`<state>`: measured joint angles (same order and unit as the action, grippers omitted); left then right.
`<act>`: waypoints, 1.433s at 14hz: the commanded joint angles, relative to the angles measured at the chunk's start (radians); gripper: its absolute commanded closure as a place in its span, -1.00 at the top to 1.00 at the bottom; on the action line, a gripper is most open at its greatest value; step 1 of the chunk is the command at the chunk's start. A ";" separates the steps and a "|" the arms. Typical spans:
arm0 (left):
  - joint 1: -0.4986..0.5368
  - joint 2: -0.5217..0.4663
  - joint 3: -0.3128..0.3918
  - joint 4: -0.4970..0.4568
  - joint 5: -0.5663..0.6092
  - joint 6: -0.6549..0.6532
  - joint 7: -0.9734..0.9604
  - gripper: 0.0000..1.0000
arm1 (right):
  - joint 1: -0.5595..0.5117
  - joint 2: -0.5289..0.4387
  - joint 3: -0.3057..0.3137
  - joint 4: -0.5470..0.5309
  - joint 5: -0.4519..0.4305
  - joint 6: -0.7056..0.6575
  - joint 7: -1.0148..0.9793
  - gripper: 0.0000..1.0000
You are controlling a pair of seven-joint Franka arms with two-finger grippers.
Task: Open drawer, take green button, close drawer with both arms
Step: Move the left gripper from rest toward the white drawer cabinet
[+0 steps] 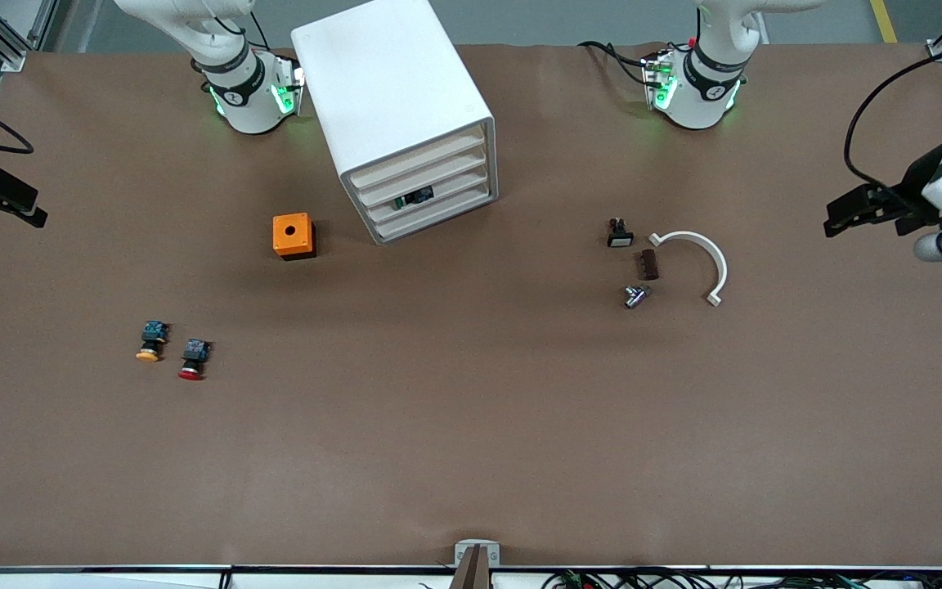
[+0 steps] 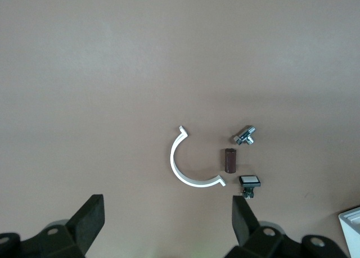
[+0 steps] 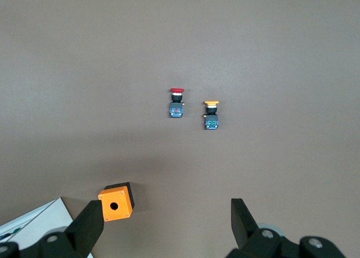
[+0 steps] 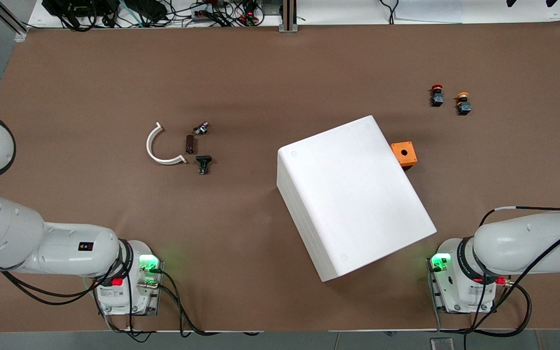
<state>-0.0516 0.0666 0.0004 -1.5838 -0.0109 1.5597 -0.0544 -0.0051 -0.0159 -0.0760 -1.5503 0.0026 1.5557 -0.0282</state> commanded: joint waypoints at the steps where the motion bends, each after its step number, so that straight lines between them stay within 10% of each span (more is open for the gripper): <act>1: -0.002 0.091 -0.008 0.022 0.011 -0.015 0.008 1.00 | -0.004 -0.001 0.005 0.004 -0.009 -0.009 -0.001 1.00; 12: -0.132 0.213 -0.025 0.028 0.006 -0.064 -0.175 1.00 | -0.006 -0.002 0.004 0.006 -0.009 -0.009 -0.004 1.00; 20: -0.260 0.389 -0.030 0.134 -0.230 -0.050 -1.011 1.00 | -0.006 -0.001 0.004 0.004 -0.009 -0.009 -0.004 1.00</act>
<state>-0.3027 0.3811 -0.0302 -1.5247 -0.1840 1.5166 -0.9101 -0.0052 -0.0158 -0.0763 -1.5514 0.0026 1.5553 -0.0282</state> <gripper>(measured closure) 0.000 0.000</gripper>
